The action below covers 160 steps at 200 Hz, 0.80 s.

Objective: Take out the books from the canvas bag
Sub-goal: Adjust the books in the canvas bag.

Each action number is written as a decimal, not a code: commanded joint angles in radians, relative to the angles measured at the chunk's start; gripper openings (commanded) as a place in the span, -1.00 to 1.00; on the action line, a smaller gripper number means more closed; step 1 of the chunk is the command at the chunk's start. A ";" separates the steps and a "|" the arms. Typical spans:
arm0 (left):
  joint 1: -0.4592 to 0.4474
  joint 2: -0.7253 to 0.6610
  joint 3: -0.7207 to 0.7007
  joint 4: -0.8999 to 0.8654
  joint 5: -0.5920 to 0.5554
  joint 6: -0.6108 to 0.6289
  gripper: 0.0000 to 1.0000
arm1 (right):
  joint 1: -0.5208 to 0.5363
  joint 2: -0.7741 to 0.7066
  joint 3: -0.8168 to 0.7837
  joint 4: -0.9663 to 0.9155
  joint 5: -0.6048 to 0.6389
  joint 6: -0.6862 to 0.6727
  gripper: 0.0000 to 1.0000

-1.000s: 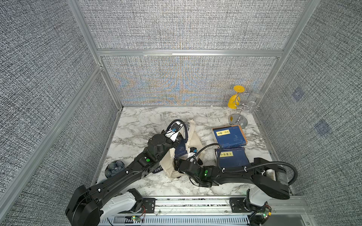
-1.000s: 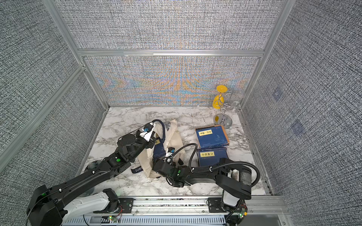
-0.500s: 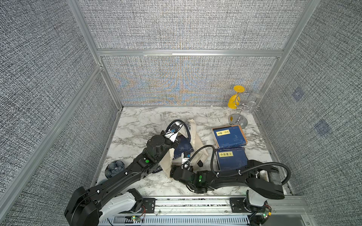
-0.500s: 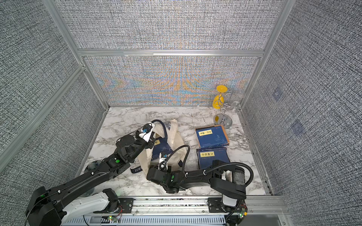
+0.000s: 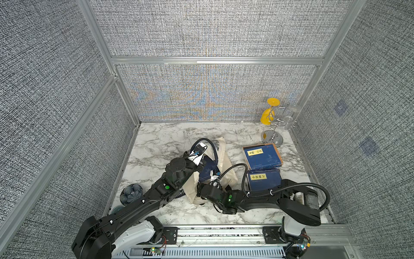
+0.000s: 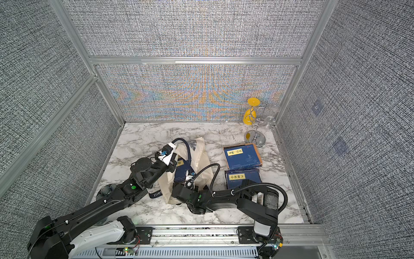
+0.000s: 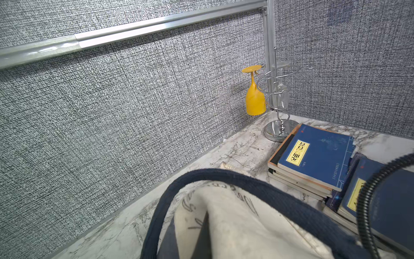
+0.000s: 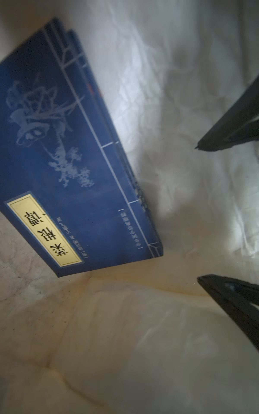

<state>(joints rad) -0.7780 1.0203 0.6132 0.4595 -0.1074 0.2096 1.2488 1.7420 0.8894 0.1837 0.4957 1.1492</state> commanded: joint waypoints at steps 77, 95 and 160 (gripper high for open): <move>-0.009 -0.060 -0.084 0.327 0.107 0.052 -1.00 | -0.058 -0.009 -0.036 -0.019 -0.031 0.193 0.68; -0.009 -0.065 -0.084 0.327 0.118 0.063 -1.00 | -0.064 -0.015 -0.052 0.007 -0.007 0.191 0.68; -0.014 -0.071 -0.092 0.330 0.203 0.069 -1.00 | -0.119 0.026 -0.013 0.059 -0.029 0.141 0.67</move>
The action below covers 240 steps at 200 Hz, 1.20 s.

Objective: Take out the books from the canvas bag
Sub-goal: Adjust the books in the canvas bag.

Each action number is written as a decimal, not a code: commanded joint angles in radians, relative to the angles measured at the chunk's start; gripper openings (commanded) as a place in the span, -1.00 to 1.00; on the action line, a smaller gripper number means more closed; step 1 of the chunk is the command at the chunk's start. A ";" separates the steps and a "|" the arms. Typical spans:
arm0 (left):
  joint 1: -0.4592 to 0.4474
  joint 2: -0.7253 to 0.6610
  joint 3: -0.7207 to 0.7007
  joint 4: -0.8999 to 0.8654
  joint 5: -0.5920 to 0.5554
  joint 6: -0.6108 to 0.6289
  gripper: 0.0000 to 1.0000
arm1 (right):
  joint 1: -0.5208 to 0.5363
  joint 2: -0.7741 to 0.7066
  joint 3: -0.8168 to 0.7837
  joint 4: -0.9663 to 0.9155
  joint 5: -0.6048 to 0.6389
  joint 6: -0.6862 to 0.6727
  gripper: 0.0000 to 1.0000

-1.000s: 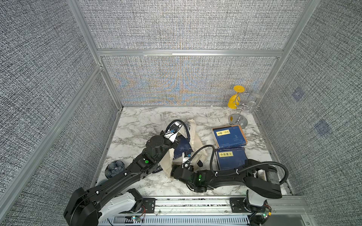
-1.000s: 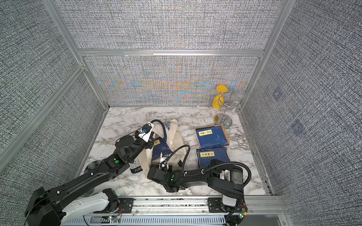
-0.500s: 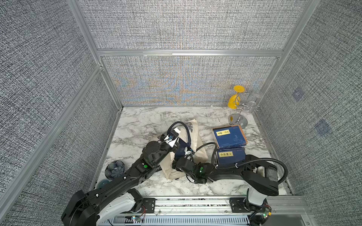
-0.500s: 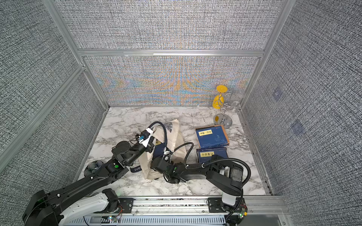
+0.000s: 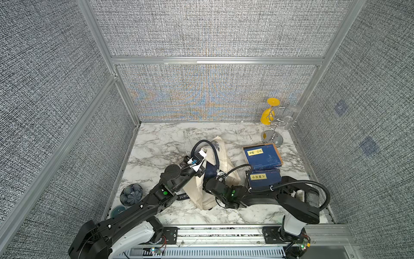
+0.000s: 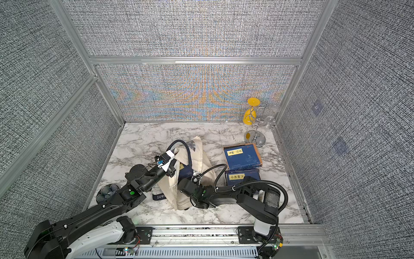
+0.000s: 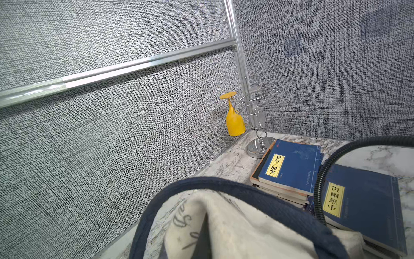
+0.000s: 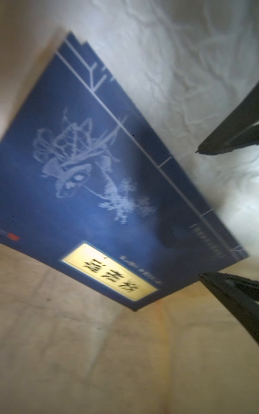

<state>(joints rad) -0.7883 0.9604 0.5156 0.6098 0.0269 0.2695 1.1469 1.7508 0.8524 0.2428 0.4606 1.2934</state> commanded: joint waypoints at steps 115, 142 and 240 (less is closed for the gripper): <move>-0.007 -0.004 0.015 0.140 0.153 0.020 -1.00 | -0.060 0.016 0.067 0.072 -0.039 -0.070 -0.09; -0.009 0.001 0.026 0.110 0.159 0.031 -1.00 | -0.061 -0.004 0.070 0.070 -0.043 -0.097 -0.21; -0.008 -0.009 0.026 0.100 0.155 0.043 -1.00 | -0.102 0.040 0.016 0.293 -0.128 -0.130 -0.26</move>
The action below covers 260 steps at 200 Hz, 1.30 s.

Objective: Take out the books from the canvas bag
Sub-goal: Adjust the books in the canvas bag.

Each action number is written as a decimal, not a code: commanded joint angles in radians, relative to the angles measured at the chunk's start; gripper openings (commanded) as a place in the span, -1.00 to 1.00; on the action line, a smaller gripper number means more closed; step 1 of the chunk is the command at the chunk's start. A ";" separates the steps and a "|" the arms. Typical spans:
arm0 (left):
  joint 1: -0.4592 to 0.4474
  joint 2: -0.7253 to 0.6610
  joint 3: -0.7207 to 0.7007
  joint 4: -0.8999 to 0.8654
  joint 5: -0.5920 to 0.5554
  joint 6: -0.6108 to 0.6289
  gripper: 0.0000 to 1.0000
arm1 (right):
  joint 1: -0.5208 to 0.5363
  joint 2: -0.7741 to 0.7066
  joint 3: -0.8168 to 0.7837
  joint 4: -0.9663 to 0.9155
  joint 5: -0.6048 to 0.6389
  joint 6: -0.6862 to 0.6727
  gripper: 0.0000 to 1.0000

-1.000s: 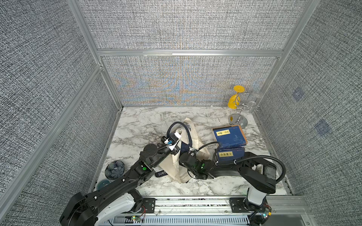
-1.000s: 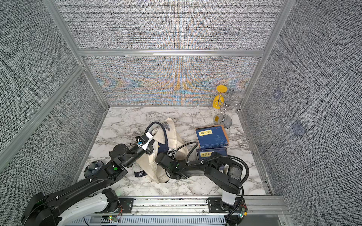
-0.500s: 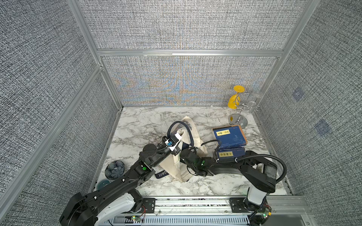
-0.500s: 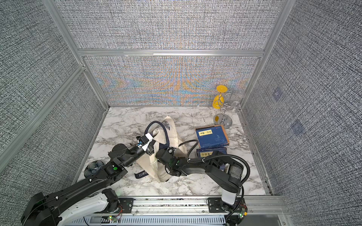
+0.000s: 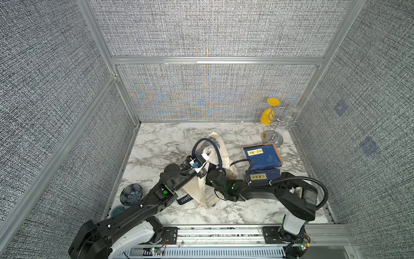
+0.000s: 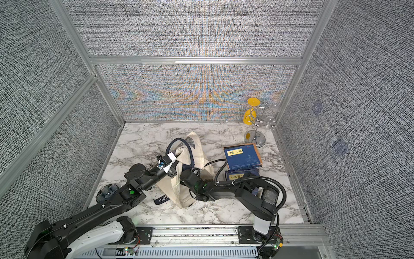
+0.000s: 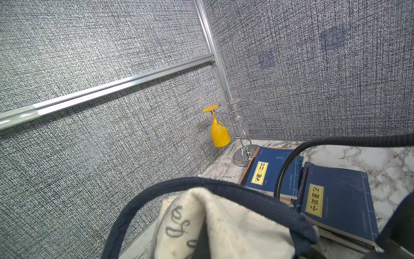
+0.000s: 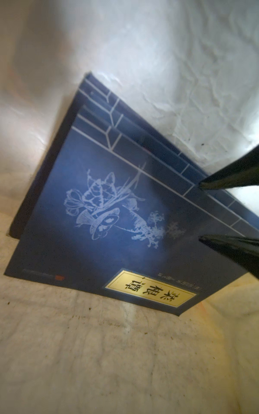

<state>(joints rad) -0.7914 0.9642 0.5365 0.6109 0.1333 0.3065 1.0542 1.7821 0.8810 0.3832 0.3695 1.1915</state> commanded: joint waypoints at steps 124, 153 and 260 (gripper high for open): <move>-0.005 -0.015 -0.014 0.120 0.090 0.017 -1.00 | -0.045 0.111 -0.074 0.563 -0.159 -0.147 -0.03; -0.005 -0.011 -0.012 0.113 0.091 0.017 -1.00 | -0.065 0.107 -0.088 0.638 -0.216 -0.124 -0.03; -0.005 0.011 0.057 -0.036 -0.107 0.025 -1.00 | -0.066 0.011 -0.196 0.649 -0.190 -0.144 -0.08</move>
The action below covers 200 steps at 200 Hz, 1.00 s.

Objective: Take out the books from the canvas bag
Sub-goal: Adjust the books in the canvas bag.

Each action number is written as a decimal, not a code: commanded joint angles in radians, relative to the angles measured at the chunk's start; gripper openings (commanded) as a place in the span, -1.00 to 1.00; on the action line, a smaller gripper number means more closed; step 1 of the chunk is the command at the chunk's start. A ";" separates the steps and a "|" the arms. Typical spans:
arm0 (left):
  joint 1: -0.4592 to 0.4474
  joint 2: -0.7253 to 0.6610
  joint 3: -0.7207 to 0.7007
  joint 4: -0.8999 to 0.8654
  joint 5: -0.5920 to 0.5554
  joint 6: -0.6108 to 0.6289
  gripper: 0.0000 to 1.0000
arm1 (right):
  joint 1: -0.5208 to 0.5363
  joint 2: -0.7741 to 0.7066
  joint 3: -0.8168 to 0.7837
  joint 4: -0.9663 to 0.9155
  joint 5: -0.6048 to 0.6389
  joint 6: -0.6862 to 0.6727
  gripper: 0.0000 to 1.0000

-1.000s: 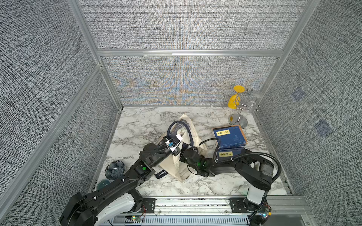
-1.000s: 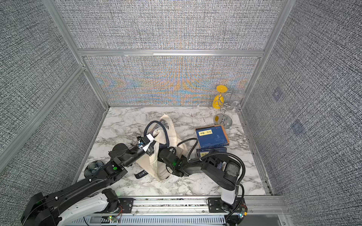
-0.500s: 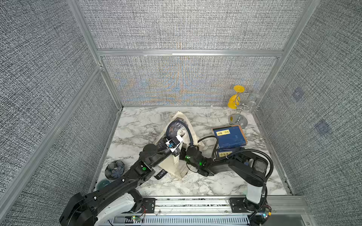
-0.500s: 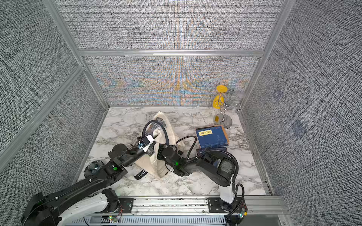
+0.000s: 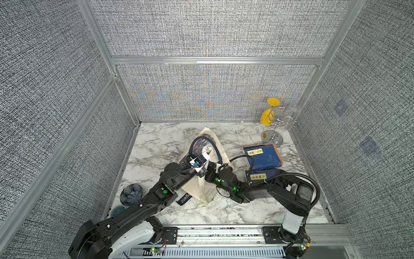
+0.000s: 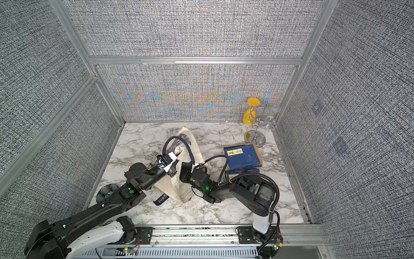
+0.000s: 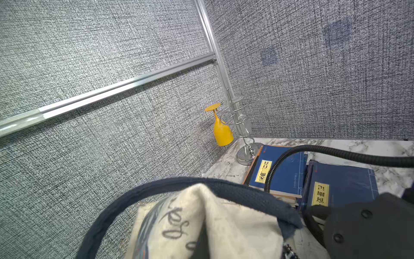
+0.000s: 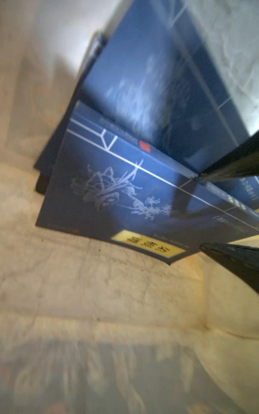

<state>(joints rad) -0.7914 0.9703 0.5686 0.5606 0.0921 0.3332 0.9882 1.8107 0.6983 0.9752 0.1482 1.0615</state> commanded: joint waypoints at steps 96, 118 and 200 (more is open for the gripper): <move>-0.005 0.082 0.075 -0.061 -0.163 -0.054 -1.00 | -0.003 -0.016 -0.040 0.015 0.053 0.065 -0.15; -0.005 0.092 0.085 -0.076 -0.217 -0.047 -1.00 | 0.000 -0.094 -0.023 -0.228 0.055 0.113 0.08; -0.005 0.077 0.062 -0.005 -0.206 -0.075 -1.00 | 0.058 -0.228 -0.064 -0.605 0.144 0.250 0.20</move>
<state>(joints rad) -0.7971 1.0554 0.6319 0.4629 -0.1089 0.2756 1.0340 1.5856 0.6468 0.4740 0.2321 1.2385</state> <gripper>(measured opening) 0.048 0.611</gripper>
